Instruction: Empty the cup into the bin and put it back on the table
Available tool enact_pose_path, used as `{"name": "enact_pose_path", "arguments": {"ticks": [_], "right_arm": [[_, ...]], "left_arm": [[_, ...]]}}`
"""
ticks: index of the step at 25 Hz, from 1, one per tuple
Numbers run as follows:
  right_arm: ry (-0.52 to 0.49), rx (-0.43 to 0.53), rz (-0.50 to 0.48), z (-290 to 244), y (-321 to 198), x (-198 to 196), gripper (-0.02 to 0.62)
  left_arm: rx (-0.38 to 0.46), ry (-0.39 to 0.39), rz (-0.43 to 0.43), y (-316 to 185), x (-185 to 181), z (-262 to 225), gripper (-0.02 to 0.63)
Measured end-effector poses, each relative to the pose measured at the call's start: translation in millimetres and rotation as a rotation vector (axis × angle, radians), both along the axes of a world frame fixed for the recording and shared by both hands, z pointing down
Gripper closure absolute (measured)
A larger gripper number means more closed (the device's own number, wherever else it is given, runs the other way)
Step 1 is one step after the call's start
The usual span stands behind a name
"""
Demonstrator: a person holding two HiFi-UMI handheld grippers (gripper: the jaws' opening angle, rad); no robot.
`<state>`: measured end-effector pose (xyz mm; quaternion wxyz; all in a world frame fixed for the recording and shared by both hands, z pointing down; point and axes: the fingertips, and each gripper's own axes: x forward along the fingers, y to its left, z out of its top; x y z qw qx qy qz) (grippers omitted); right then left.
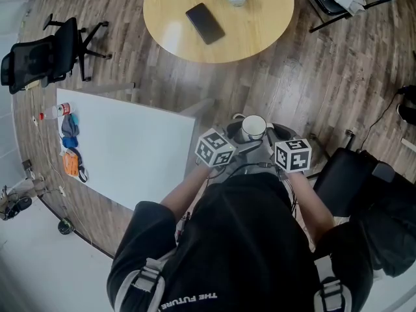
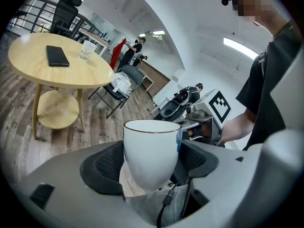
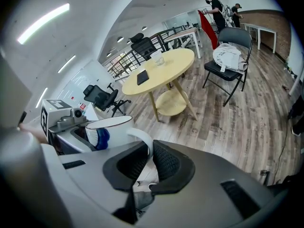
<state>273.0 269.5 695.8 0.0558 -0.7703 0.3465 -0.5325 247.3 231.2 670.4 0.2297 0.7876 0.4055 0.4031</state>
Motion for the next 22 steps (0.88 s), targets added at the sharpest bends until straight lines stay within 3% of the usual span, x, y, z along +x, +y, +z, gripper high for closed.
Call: {"name": "enact_pose_path", "arguments": {"ticks": [5, 11, 16, 22], "right_arm": [[0.118, 0.033, -0.020, -18.0, -7.0, 13.4, 0.549], [0.400, 0.143, -0.033, -92.3, -31.6, 42.1, 0.549], [0.628, 0.231, -0.114, -164.3, -69.6, 52.7, 0.549], [0.696, 0.324, -0.275, -198.5, -136.8, 26.0, 0.549]], "left_arm": [[0.024, 0.069, -0.016, -5.8, 8.7, -14.8, 0.239], [0.107, 0.332, -0.065, -27.4, 31.3, -84.6, 0.239], [0.213, 0.550, -0.151, -60.4, 34.9, -148.8, 0.239], [0.298, 0.623, -0.328, -118.7, 2.8, -181.1, 0.239]]}}
